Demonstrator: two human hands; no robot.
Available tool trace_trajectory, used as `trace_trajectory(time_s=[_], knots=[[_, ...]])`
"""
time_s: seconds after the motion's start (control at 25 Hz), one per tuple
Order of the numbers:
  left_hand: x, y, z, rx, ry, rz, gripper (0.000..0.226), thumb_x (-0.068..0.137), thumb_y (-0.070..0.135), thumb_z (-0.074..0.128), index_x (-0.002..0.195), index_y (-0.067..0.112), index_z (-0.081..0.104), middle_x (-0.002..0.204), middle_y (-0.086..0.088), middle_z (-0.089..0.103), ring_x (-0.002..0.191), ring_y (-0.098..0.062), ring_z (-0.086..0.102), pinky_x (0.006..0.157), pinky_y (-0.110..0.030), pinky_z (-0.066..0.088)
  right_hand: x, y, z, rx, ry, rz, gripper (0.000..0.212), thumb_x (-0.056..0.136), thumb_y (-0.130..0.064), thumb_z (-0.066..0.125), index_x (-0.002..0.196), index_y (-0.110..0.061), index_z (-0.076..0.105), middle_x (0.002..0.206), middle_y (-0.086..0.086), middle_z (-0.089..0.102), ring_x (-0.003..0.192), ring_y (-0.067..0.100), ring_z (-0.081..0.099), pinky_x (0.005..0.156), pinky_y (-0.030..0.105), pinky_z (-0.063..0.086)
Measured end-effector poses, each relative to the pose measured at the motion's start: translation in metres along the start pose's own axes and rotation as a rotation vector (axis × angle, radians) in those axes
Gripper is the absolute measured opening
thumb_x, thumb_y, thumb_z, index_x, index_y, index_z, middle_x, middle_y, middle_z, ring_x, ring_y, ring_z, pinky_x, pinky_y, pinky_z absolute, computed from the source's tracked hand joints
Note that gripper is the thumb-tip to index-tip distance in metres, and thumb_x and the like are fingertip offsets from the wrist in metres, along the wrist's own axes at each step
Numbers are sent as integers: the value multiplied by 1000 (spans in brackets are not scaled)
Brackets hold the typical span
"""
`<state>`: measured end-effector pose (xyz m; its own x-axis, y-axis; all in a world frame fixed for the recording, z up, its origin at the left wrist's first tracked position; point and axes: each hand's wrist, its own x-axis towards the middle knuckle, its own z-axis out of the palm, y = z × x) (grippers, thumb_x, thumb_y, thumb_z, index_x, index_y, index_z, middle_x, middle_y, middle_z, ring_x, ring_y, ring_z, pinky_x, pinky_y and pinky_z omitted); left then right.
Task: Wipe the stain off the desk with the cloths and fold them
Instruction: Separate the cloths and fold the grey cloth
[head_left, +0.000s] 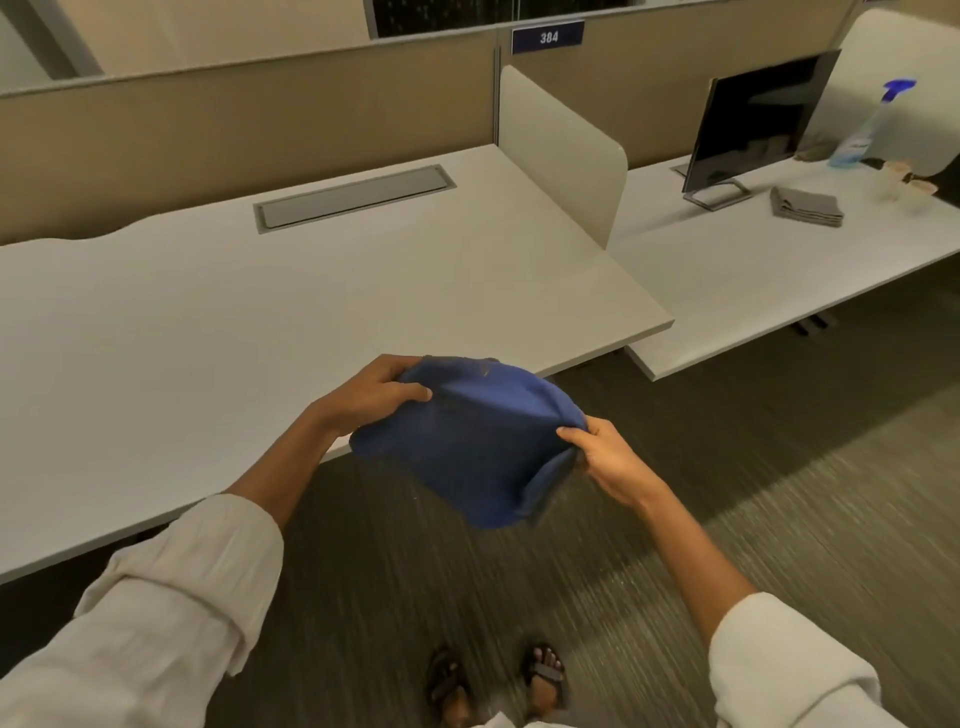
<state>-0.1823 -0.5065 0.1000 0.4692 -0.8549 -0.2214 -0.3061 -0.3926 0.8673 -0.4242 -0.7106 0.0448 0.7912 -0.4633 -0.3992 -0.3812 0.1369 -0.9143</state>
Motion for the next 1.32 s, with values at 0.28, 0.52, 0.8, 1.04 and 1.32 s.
trace_trajectory(time_s=[0.28, 0.52, 0.8, 1.04, 1.32], knots=[[-6, -18, 53, -296, 216, -233, 15, 81, 18, 69, 85, 3, 72, 80, -9, 68, 83, -30, 63, 70, -32, 52, 5, -28, -13, -314, -132, -127, 27, 98, -15, 47, 95, -36, 64, 99, -2, 65, 92, 9, 64, 80, 25, 53], [-11, -35, 101, -862, 118, -471, 41, 67, 45, 79, 87, 8, 77, 94, -15, 72, 88, -31, 67, 79, -39, 52, 4, -37, -32, -120, -197, -67, 14, 95, -9, 46, 97, -17, 57, 102, 11, 59, 91, 18, 59, 81, 35, 50], [-16, -31, 134, -1124, -406, -722, 102, 68, 72, 69, 132, -5, 54, 144, -26, 46, 131, -43, 46, 108, -55, 37, -5, -37, -28, -45, -400, -46, 32, 95, -14, 51, 79, -27, 75, 73, -14, 74, 69, -6, 68, 61, 9, 52], [-7, -20, 148, -774, -265, -597, 61, 83, 54, 65, 122, 7, 66, 126, -24, 62, 115, -37, 59, 92, -47, 52, -6, -32, -23, -198, -517, 20, 20, 98, -21, 51, 112, -13, 63, 105, 7, 69, 90, 11, 65, 87, 30, 51], [-1, -35, 145, -910, 34, -482, 42, 64, 23, 79, 104, 10, 71, 105, -13, 68, 96, -28, 63, 71, -37, 54, 2, -17, -43, -111, -612, 112, 18, 91, -25, 62, 106, -17, 66, 103, 7, 69, 92, 19, 68, 85, 32, 56]])
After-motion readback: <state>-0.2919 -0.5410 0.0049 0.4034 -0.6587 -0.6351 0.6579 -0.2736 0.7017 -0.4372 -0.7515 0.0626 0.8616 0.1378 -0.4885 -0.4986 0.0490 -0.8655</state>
